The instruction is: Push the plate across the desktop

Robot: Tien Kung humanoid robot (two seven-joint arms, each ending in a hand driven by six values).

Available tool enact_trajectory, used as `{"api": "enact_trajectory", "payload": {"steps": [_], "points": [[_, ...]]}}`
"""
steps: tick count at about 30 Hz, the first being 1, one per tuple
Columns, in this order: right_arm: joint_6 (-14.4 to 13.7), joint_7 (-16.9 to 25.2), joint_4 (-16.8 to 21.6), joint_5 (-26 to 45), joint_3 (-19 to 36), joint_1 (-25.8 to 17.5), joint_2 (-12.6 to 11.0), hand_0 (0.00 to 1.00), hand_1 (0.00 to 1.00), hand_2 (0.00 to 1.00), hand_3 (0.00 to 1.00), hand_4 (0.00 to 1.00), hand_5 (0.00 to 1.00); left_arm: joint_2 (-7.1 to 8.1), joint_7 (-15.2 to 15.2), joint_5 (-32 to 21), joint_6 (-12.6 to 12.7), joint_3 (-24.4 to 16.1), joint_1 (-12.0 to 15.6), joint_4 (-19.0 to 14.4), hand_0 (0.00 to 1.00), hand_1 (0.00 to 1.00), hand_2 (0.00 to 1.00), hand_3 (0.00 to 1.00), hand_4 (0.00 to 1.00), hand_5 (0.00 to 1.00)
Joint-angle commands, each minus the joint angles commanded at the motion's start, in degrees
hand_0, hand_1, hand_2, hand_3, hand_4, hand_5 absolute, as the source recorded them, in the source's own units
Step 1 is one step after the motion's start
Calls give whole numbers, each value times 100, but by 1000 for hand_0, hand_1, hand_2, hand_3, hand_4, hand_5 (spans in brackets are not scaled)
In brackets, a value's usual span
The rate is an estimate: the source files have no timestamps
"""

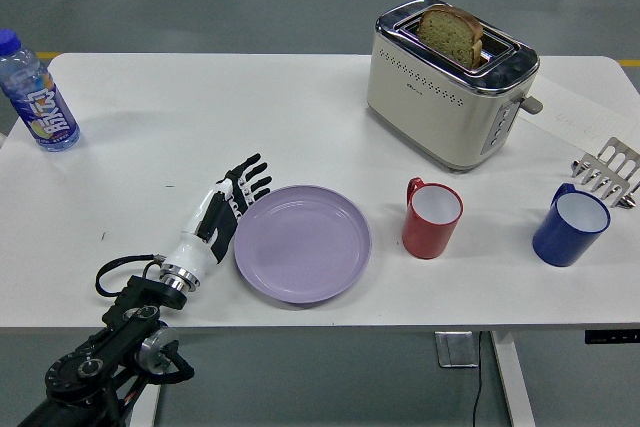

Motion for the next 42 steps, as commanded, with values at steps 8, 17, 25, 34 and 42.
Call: {"api": "enact_trajectory", "payload": {"steps": [8, 17, 25, 34, 42], "points": [[0, 4, 0, 7, -13, 11, 0, 609, 550, 644, 636, 145, 365, 0, -5, -32, -3, 158, -95, 2, 858, 889, 935, 931, 504, 998], [2, 14, 0, 8, -20, 23, -6, 609, 550, 642, 636, 146, 365, 0, -4, -51, -10, 258, -152, 1, 857, 888, 935, 930, 503, 998], [0, 17, 0, 11, -23, 28, -8, 609, 550, 642, 636, 146, 365, 0, -7, -68, -8, 325, -162, 8, 857, 888, 935, 930, 502, 998], [1, 13, 0, -2, -16, 37, -10, 609, 549, 642, 637, 147, 363, 0, -34, -92, 13, 443, -240, 25, 857, 888, 934, 930, 502, 998], [-1, 21, 0, 18, -33, 48, -13, 609, 547, 642, 637, 148, 364, 0, -33, -119, 0, 576, -303, 25, 857, 888, 934, 930, 503, 998]]}}
